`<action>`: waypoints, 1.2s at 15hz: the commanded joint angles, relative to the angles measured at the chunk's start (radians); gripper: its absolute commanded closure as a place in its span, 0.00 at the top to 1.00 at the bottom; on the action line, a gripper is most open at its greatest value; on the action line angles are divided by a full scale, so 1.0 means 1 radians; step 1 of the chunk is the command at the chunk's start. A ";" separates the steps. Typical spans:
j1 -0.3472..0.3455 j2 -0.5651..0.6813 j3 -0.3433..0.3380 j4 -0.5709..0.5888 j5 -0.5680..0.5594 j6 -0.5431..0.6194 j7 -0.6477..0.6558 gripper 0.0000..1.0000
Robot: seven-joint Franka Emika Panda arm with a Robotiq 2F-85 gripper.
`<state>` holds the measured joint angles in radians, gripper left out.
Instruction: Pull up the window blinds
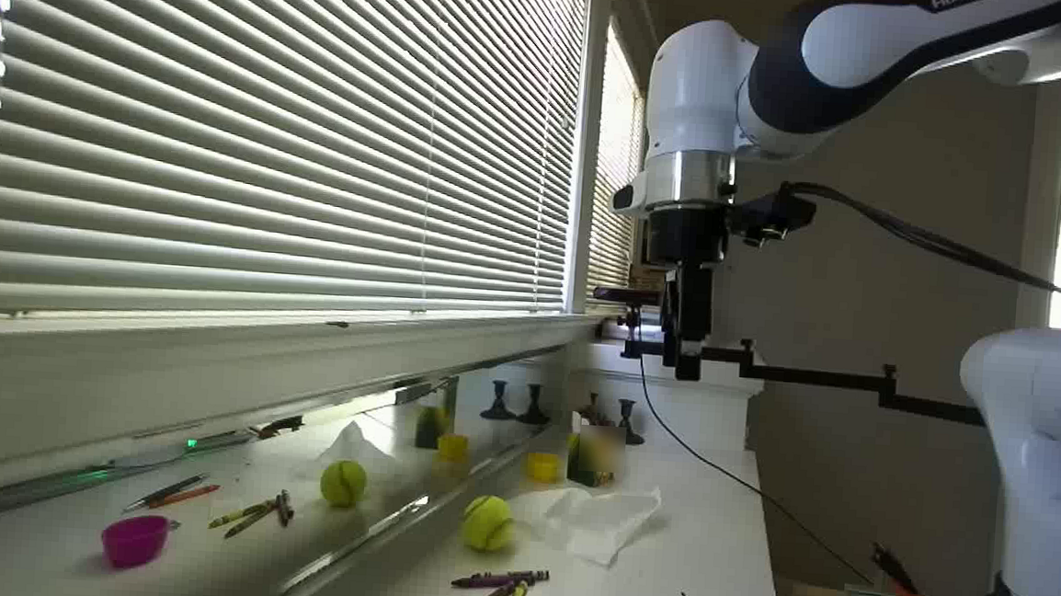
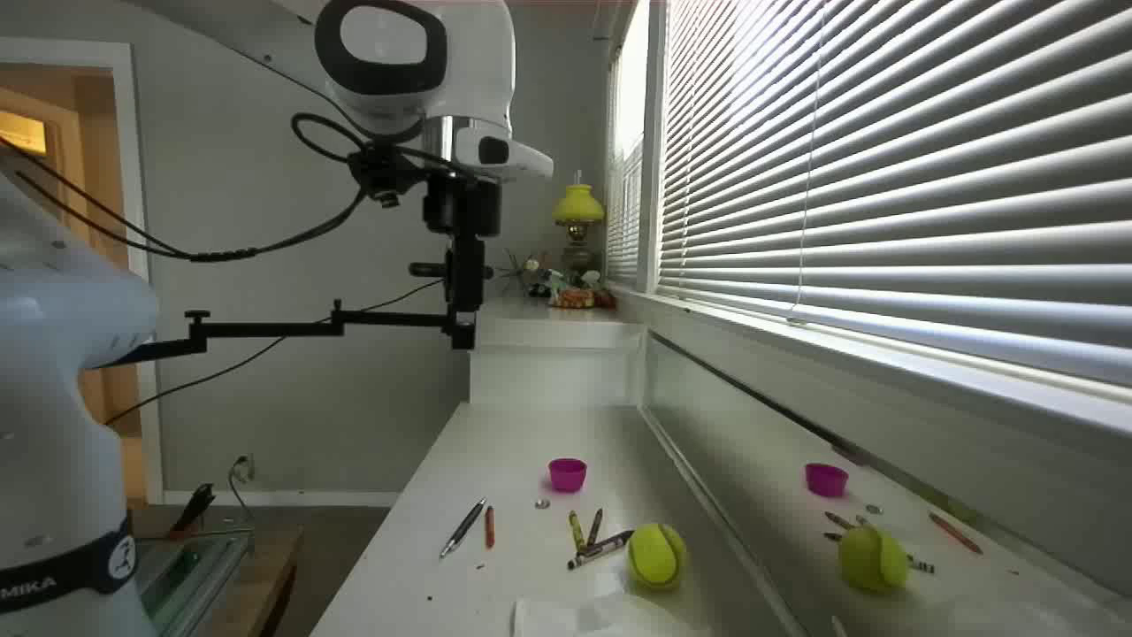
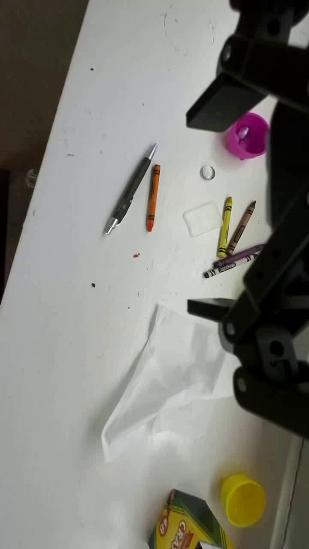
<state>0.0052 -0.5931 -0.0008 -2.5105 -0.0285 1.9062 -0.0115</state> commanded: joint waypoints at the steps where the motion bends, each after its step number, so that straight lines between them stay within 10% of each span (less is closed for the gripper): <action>1: -0.001 0.000 0.001 0.002 0.001 -0.002 0.000 1.00; 8: -0.001 0.000 0.001 0.002 0.001 -0.002 0.000 1.00; 18: -0.221 -0.021 -0.073 0.094 -0.244 0.033 0.066 1.00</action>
<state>-0.1722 -0.5988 -0.0653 -2.4524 -0.1891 1.9216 0.0144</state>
